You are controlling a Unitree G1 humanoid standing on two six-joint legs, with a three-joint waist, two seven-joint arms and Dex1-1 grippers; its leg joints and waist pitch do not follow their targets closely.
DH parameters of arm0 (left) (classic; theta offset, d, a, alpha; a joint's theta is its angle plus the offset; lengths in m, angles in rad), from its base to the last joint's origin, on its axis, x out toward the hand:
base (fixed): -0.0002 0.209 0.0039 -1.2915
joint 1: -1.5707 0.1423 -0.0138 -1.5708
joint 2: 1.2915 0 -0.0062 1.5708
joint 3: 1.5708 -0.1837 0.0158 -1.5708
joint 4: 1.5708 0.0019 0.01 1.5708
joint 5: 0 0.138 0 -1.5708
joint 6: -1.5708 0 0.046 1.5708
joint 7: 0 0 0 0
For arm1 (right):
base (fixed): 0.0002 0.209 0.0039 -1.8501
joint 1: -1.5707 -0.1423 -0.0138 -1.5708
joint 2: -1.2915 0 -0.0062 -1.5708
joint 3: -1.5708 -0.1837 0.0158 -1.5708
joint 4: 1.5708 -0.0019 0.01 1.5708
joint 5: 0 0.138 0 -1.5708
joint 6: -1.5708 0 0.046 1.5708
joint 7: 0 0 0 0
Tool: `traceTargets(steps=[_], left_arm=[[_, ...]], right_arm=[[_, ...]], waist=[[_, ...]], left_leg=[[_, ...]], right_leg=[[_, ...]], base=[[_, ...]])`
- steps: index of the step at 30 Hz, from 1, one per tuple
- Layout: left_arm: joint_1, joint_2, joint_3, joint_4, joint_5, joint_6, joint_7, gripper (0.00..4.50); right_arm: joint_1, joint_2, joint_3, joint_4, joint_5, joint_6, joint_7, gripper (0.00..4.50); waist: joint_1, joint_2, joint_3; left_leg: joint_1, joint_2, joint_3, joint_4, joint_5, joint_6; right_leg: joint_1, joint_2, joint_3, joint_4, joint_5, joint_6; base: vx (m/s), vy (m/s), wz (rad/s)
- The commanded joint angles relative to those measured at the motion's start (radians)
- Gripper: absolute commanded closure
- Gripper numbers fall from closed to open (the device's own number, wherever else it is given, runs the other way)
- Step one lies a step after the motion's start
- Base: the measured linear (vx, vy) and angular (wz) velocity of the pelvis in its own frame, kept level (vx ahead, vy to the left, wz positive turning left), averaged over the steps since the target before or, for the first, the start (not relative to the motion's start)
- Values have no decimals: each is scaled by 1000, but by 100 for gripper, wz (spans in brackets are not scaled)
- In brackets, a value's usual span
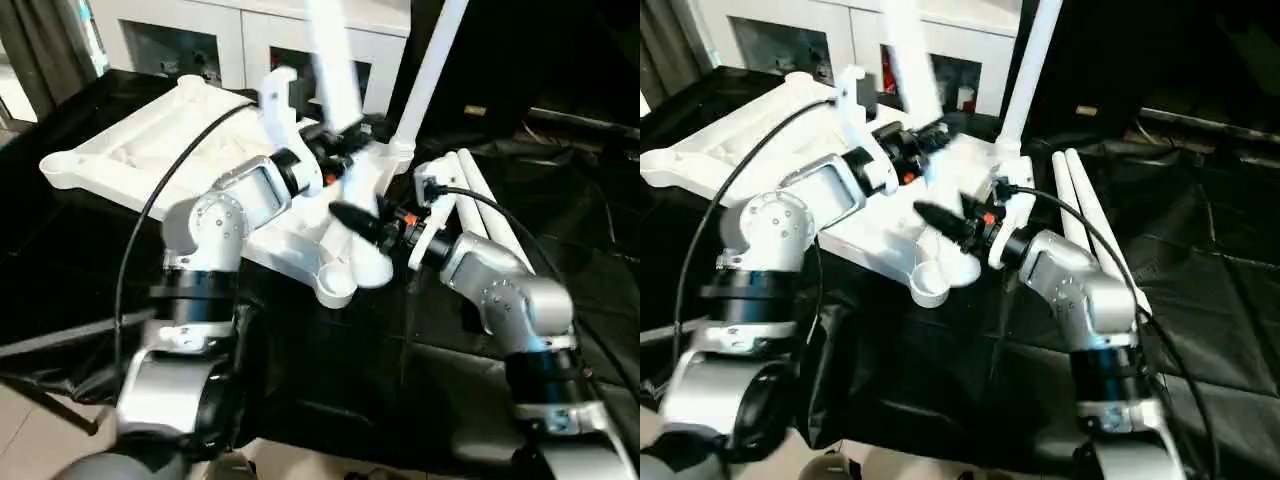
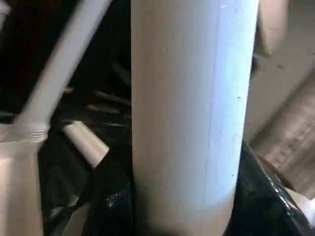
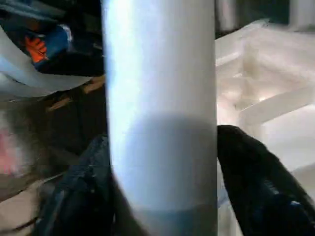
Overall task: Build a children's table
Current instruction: Pick table leg
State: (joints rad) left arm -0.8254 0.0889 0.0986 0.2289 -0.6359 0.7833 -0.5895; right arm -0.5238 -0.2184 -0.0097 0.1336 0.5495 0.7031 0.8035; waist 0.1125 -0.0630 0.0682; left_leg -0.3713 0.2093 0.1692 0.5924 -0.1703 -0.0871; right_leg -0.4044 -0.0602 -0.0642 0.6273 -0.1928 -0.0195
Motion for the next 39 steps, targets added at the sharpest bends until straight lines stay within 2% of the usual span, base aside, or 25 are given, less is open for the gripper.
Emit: traceTargets(steps=[1,3,4,10,11,14,16,19,21,22,26,29,30,31,32,33,35,36,37,39], left_arm=[[0,38,-27,-58,-59,37,-147,266],[0,54,-22,-69,-92,48,-203,266],[0,61,-21,-74,-106,54,-231,266],[-6,88,-24,-86,-147,74,-327,266],[-8,90,-28,-84,-151,74,-339,266],[-10,93,-38,-79,-153,70,-363,266],[-11,91,-39,-76,-150,69,-364,266],[-11,87,-40,-70,-142,66,-362,266],[-18,77,-29,-51,-126,55,-320,267],[-20,75,-27,-46,-123,53,-310,211],[-29,43,-4,-30,-71,17,-177,184],[-33,11,-12,-13,27,25,24,147],[-33,0,-7,-9,41,19,61,147],[-31,-11,-1,-7,46,15,86,178],[-31,-41,21,-5,46,9,150,180],[-31,-41,22,-5,46,9,150,176],[-33,-58,36,-2,47,-1,189,207],[-36,-65,44,3,48,-10,205,207],[-39,-72,50,6,51,-20,218,225],[-41,-77,53,10,48,-35,212,235]], right_arm=[[-4,-50,-28,-18,61,81,62,152],[-4,-70,-24,-27,81,108,92,152],[-4,-81,-18,-30,85,118,106,152],[1,-118,12,-46,98,150,161,152],[1,-120,12,-47,104,158,166,178],[0,-122,17,-53,118,178,166,199],[2,-120,21,-54,115,179,165,221],[5,-114,26,-56,107,172,151,230],[6,-104,22,-56,96,160,121,243],[6,-102,21,-56,94,158,115,243],[-9,-48,2,-17,30,92,-21,251],[-21,-20,-2,1,-2,54,-81,252],[-24,-15,-1,4,-6,48,-91,253],[-27,-11,0,5,-10,45,-99,256],[-32,-4,3,10,-19,35,-118,257],[-32,-4,3,10,-20,35,-118,257],[-37,3,1,16,-25,28,-132,257],[-41,7,-1,22,-27,24,-139,257],[-46,11,-2,30,-31,17,-148,258],[-50,13,0,38,-33,11,-152,258]], waist=[[-1,-4,-78],[0,-3,-77],[0,-6,-77],[1,-5,-76],[1,-7,-77],[2,-3,-79],[1,-4,-79],[2,-3,-79],[2,-4,-80],[2,-5,-80],[-1,-4,-80],[-1,0,-80],[-2,-3,-80],[0,-7,-80],[0,-8,-81],[0,-8,-82],[0,-10,-82],[0,-12,-82],[-1,-12,-81],[-1,-13,-80]], left_leg=[[9,16,4,-60,-82,21],[10,15,4,-59,-83,18],[9,16,5,-59,-84,16],[10,16,5,-59,-92,5],[9,15,5,-58,-88,4],[10,16,4,-58,-74,2],[9,16,5,-58,-80,-1],[9,16,4,-58,-81,-5],[8,16,5,-57,-76,-5],[8,14,5,-57,-74,-5],[9,17,3,-57,-82,-20],[11,18,3,-59,-92,-27],[11,17,2,-58,-90,-28],[9,14,4,-57,-83,-23],[6,13,3,-56,-73,-23],[6,13,4,-55,-68,-21],[6,13,4,-55,-61,-9],[5,13,4,-55,-60,-5],[5,13,4,-55,-63,-4],[6,10,5,-55,-71,-1]], right_leg=[[67,-69,48,-67,-87,-174],[65,-69,47,-67,-84,-180],[66,-70,47,-67,-87,-180],[65,-72,47,-71,-127,-169],[65,-70,48,-70,-125,-167],[65,-70,47,-66,-96,-172],[65,-70,47,-67,-100,-174],[67,-71,47,-66,-106,-171],[66,-70,47,-66,-93,-174],[67,-69,47,-65,-89,-174],[64,-72,47,-67,-105,-170],[64,-70,48,-68,-111,-158],[65,-68,48,-68,-105,-155],[67,-69,48,-69,-105,-151],[70,-69,48,-67,-91,-152],[71,-69,48,-66,-82,-153],[70,-68,48,-65,-64,-154],[69,-68,47,-65,-64,-158],[70,-68,47,-67,-72,-156],[69,-67,47,-70,-98,-146]], base=[[0,0,0],[0,0,0],[0,0,0],[0,0,0],[0,0,0],[0,0,0],[0,0,0],[0,0,0],[0,0,0],[0,0,0],[0,0,0],[0,0,0],[0,0,0],[0,0,0],[0,0,0],[0,0,0],[0,0,0],[0,0,0],[0,0,0],[0,0,0]])
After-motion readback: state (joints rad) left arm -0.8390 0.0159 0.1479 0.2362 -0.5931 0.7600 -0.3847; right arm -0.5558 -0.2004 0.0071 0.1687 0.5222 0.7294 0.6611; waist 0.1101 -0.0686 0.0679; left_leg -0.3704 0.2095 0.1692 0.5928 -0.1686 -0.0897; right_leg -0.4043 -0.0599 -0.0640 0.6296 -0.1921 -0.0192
